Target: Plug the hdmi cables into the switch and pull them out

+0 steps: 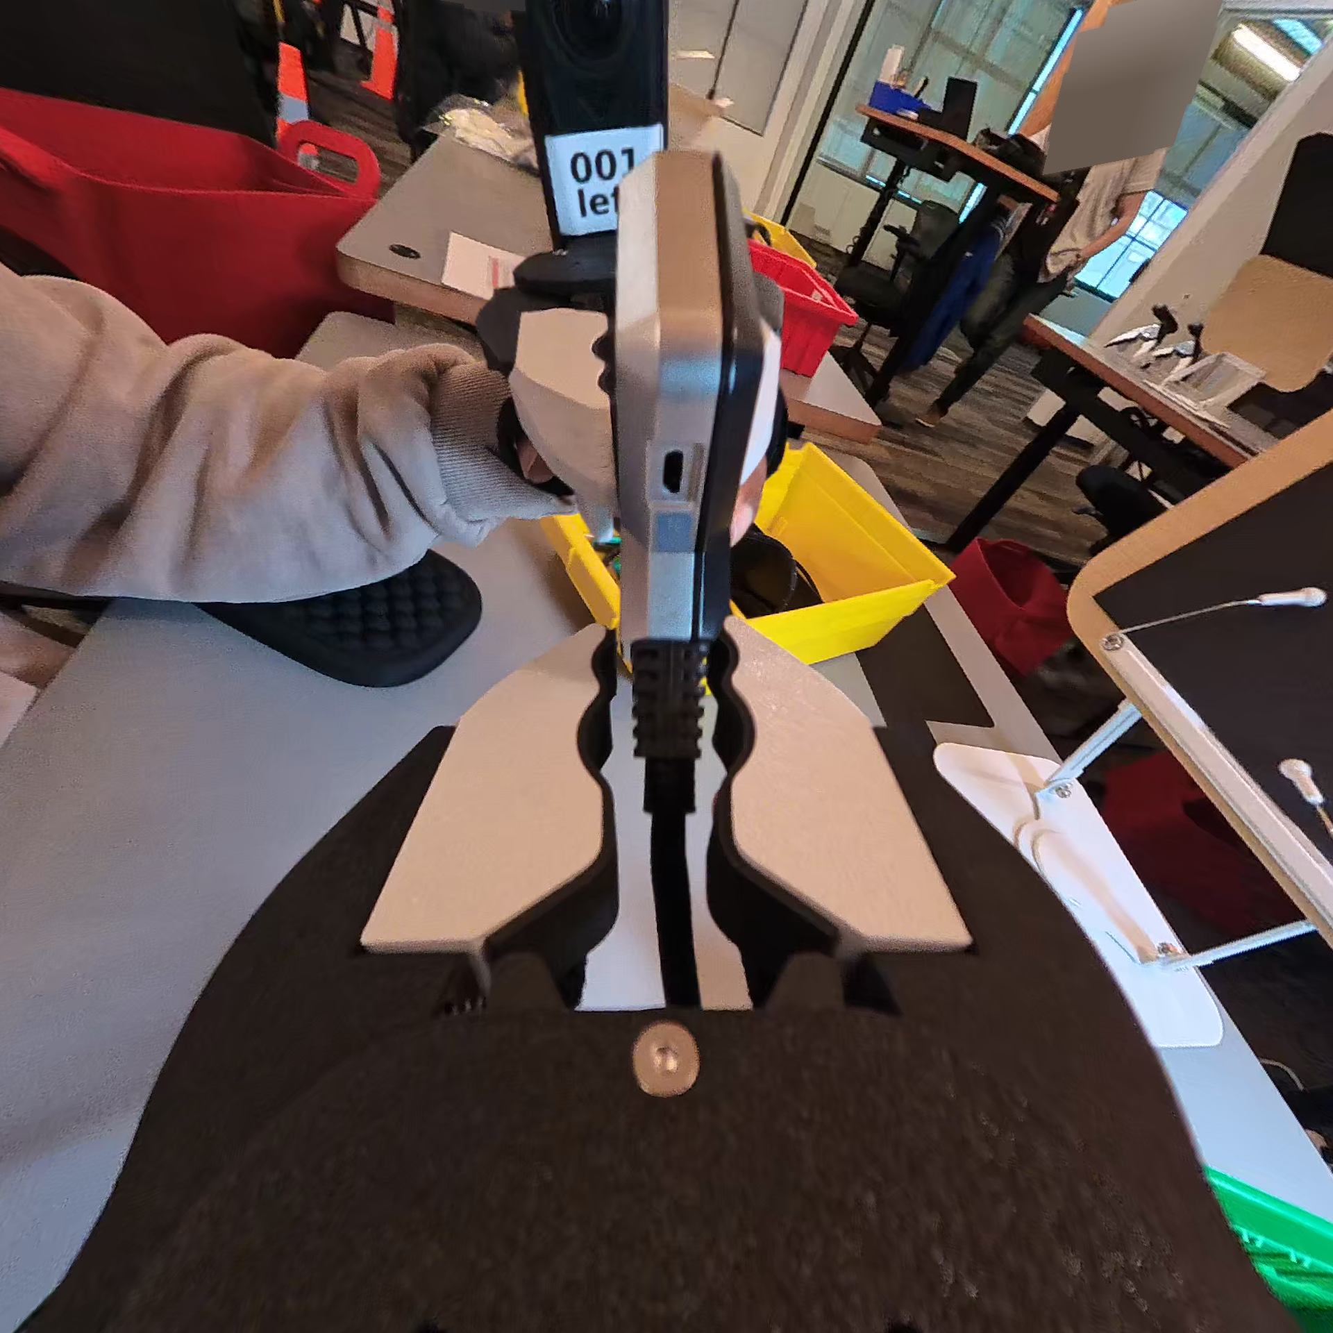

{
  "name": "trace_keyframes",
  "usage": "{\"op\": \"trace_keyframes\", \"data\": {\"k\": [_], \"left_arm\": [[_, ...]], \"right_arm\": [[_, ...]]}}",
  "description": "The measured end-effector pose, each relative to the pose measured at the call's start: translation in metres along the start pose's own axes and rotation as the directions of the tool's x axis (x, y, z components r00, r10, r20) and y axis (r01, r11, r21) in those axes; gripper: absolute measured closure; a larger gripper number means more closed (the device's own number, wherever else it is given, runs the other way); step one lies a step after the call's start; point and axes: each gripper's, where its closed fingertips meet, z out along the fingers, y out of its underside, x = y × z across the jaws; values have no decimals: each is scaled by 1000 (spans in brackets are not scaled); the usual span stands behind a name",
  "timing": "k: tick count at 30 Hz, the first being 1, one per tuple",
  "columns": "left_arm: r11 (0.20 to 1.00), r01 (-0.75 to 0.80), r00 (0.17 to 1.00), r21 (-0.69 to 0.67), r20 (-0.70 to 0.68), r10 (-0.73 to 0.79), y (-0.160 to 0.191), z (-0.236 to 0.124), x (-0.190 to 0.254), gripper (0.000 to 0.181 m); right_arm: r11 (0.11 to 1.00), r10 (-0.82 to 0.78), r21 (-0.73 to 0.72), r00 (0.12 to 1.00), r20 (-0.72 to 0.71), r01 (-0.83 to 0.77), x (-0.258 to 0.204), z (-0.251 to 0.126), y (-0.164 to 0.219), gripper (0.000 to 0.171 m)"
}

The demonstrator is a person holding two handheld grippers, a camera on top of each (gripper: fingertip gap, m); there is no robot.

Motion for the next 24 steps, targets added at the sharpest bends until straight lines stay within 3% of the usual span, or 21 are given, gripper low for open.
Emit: {"op": "trace_keyframes", "data": {"k": [3, 6, 15, 19, 21, 24], "left_arm": [[997, 23, 1000, -69, 2, -23, 27, 6, -3, 159], [995, 49, 999, -84, 9, -48, 40, 13, -4, 159], [998, 60, 998, 8, -2, -60, 21, 9, -3, 160], [995, 32, 999, -92, 15, -31, 28, -2, -10, 159], [993, 59, 992, -100, 115, -47, 23, -25, -33, 156], [957, 205, 907, -205, 408, -107, 42, -84, -88, 157]], "right_arm": [[999, 32, 41, 999, -30, -30, 8, -5, -4, 148], [999, -8, -54, 999, -51, 5, 11, -9, 7, 148], [999, -39, -34, 998, -56, 37, 9, -8, 4, 147], [992, -72, -108, 992, -107, 61, 16, -7, 10, 149], [990, -62, -136, 988, -140, 42, 24, -14, 14, 149], [992, -14, -127, 977, -213, -14, 42, -30, 18, 149]]}}
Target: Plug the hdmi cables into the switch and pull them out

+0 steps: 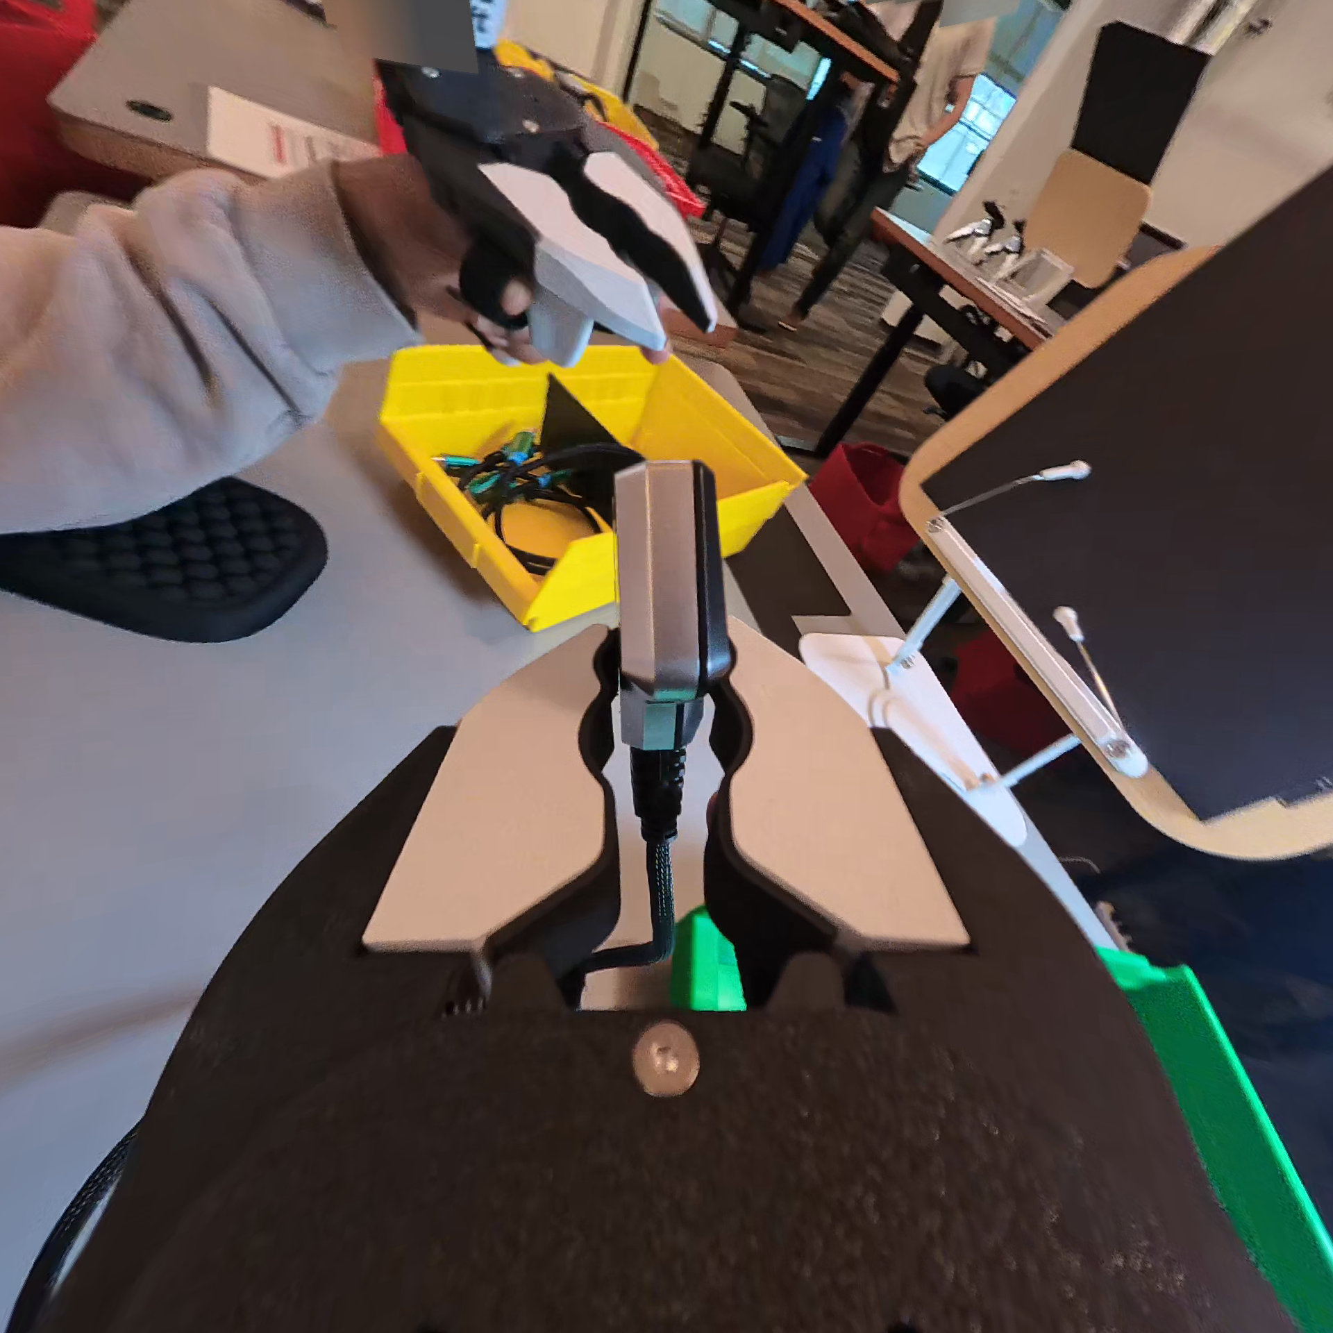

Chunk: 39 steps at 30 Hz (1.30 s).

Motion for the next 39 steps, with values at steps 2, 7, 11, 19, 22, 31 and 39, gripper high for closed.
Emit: {"op": "trace_keyframes", "data": {"k": [2, 7, 11, 19, 22, 31, 39], "left_arm": [[968, 131, 954, -214, 292, -65, 46, -28, -61, 159], [749, 239, 864, -618, 487, 127, 146, -86, -114, 140], [568, 233, 855, -790, 444, 267, 196, -99, -123, 134], [541, 166, 848, -824, 400, 349, 172, -103, -119, 173], [637, 159, 785, -754, 488, 381, 128, -111, -123, 173], [992, -66, 687, -111, 715, 126, -26, -109, -108, 173], [928, 111, 933, 355, 284, -220, -75, -51, -42, 174]], "right_arm": [[1000, 15, 9, 999, -39, -15, 11, -6, 3, 148], [1000, 25, 9, 997, -79, -24, 20, -8, 7, 148], [1000, 7, 3, 997, -74, -7, 16, -4, 6, 148], [1000, -5, 12, 997, -81, 6, 17, -9, 4, 148], [1000, -1, 21, 996, -91, 3, 20, -11, 3, 148], [1000, -6, 15, 995, -100, 7, 20, -7, 5, 149], [998, -48, 41, 996, -74, 51, 7, -2, -5, 148]]}}
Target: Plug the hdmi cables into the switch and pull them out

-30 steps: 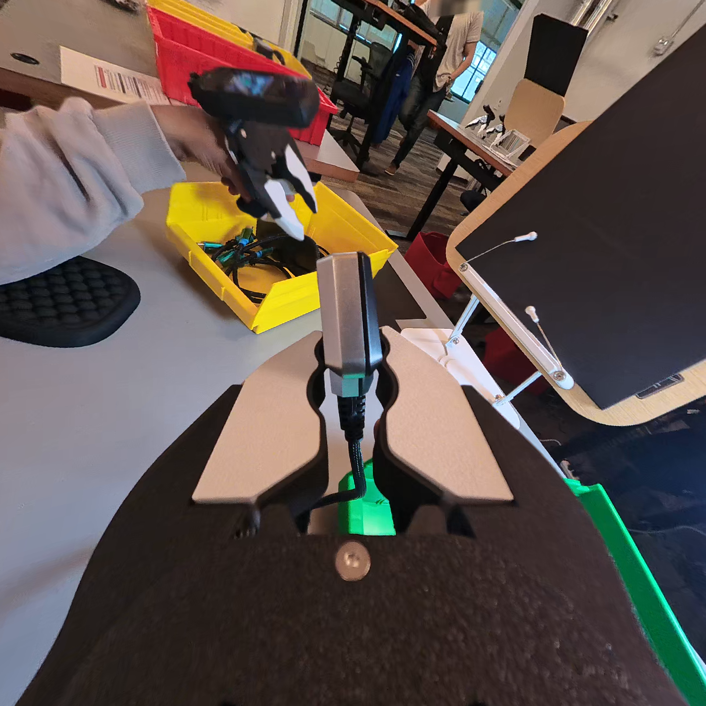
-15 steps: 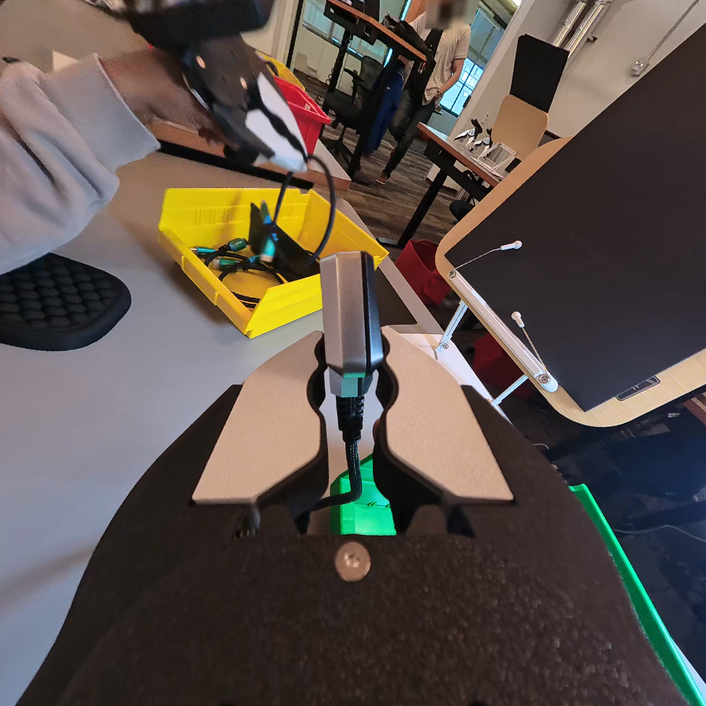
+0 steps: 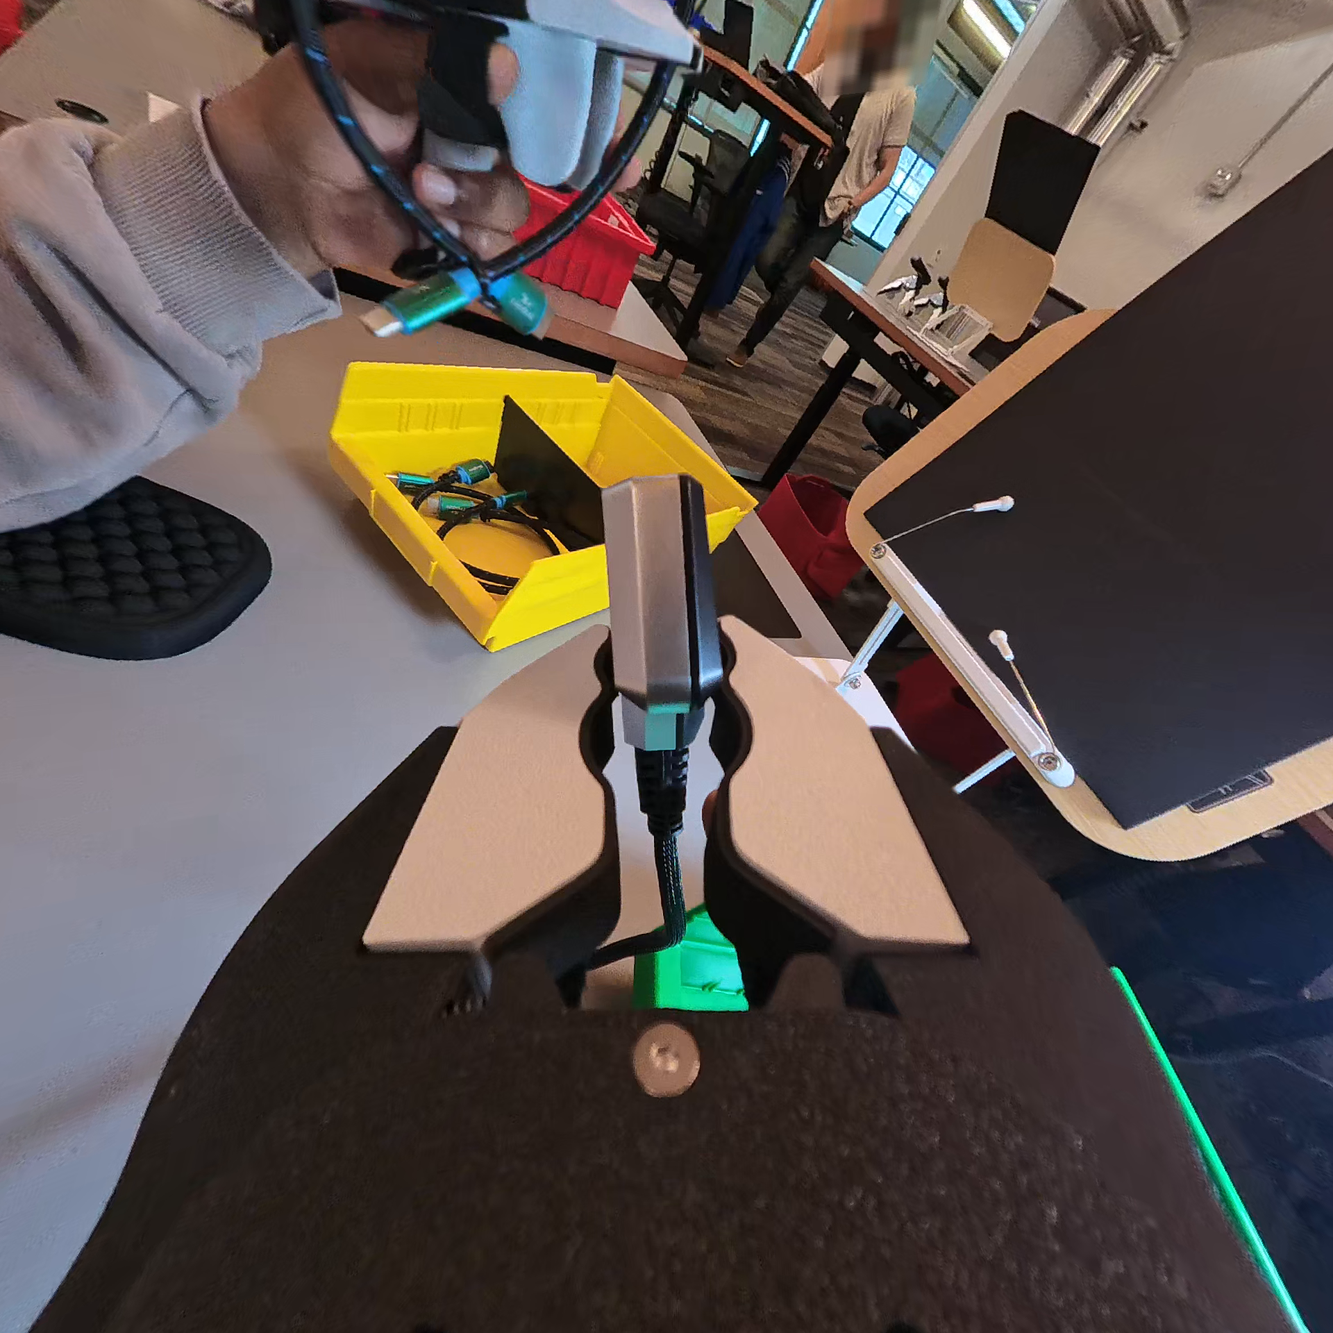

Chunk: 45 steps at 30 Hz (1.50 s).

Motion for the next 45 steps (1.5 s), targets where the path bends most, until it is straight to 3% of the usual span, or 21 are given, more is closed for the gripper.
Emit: {"op": "trace_keyframes", "data": {"k": [3, 7, 11, 13, 16, 18, 21, 24, 27, 31, 35, 39, 41, 43, 45], "left_arm": [[996, 75, 986, -45, -144, -81, 12, 14, 34, 174], [951, 5, 976, -309, -207, -73, 78, 33, 60, 174], [719, -145, 961, -679, -269, -60, 186, 29, 76, 173], [609, -185, 960, -771, -274, -55, 231, 25, 78, 172], [519, -202, 960, -831, -273, -63, 270, 19, 77, 171], [511, -184, 965, -840, -254, -71, 278, 17, 72, 169], [489, -207, 970, -847, -244, -13, 277, 12, 56, 152], [560, -308, 943, -769, -326, 72, 247, 19, 65, 149], [582, -433, 879, -688, -465, 104, 227, 17, 96, 152], [463, -563, 766, -684, -642, -17, 261, -9, 139, 139], [376, -599, 717, -707, -683, -140, 303, -23, 159, 131], [237, -663, 707, -710, -698, -113, 335, -35, 155, 140], [264, -642, 720, -720, -685, -114, 333, -28, 160, 158], [247, -646, 735, -722, -676, -54, 332, -23, 151, 161], [315, -607, 759, -729, -650, -42, 321, -13, 148, 161]], "right_arm": [[1000, 5, 12, 1000, -8, -5, 2, -2, -1, 148], [999, 32, 23, 997, -64, -31, 15, -10, -2, 149], [997, 66, 50, 988, -139, -59, 35, -26, -4, 148], [996, 76, 68, 983, -167, -65, 43, -36, -6, 148], [993, 85, 92, 978, -189, -69, 50, -47, -10, 148], [993, 80, 102, 977, -200, -61, 52, -51, -13, 148], [992, 77, 115, 975, -210, -53, 54, -56, -16, 148], [990, 88, 128, 973, -214, -61, 57, -58, -16, 148], [989, 97, 133, 972, -216, -69, 59, -59, -15, 148], [989, 89, 131, 975, -206, -63, 55, -57, -16, 148], [992, 61, 124, 979, -196, -37, 50, -55, -19, 148], [993, 65, 113, 978, -198, -43, 52, -52, -14, 148], [993, 72, 109, 979, -193, -52, 52, -51, -12, 148], [994, 67, 103, 979, -191, -47, 51, -50, -12, 148], [994, 58, 101, 980, -191, -39, 49, -50, -13, 148]]}}
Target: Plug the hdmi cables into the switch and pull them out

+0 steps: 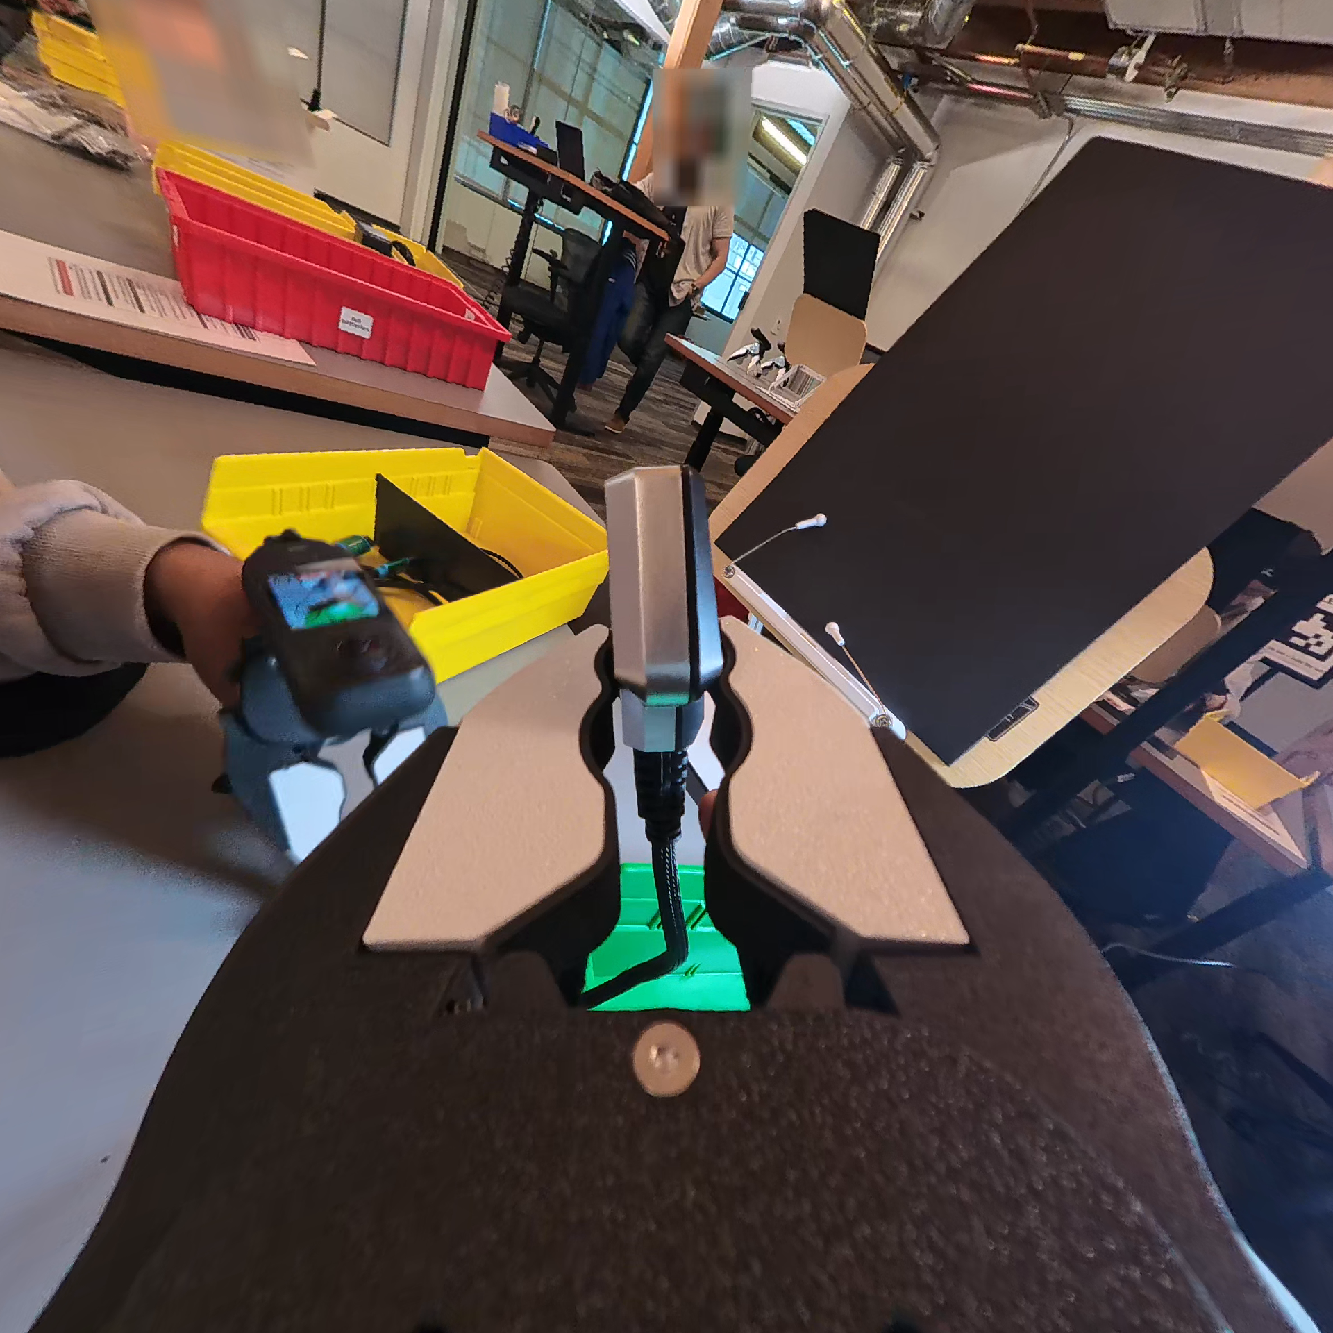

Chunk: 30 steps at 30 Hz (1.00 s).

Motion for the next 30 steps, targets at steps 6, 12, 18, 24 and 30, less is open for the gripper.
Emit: {"op": "trace_keyframes", "data": {"k": [6, 12, 18, 24, 30], "left_arm": [[938, 125, 971, 323, 153, -182, -34, -69, -50, 162], [895, 123, 943, 428, 231, -240, -41, -115, -65, 163], [956, 195, 980, 219, -10, -198, -19, -74, -23, 163], [981, 178, 976, 77, -137, -167, -6, -28, 5, 163], [992, 121, 990, 44, -82, -117, 0, -13, 2, 162]], "right_arm": [[1000, -13, -12, 1000, 8, 13, -2, 2, 2, 148], [997, -32, -72, 998, 52, 36, -14, 14, 17, 148], [987, -59, -143, 996, 60, 67, -19, 21, 31, 148], [991, -35, -131, 998, 47, 41, -12, 16, 30, 148], [991, -37, -129, 999, 38, 42, -9, 12, 28, 148]]}}
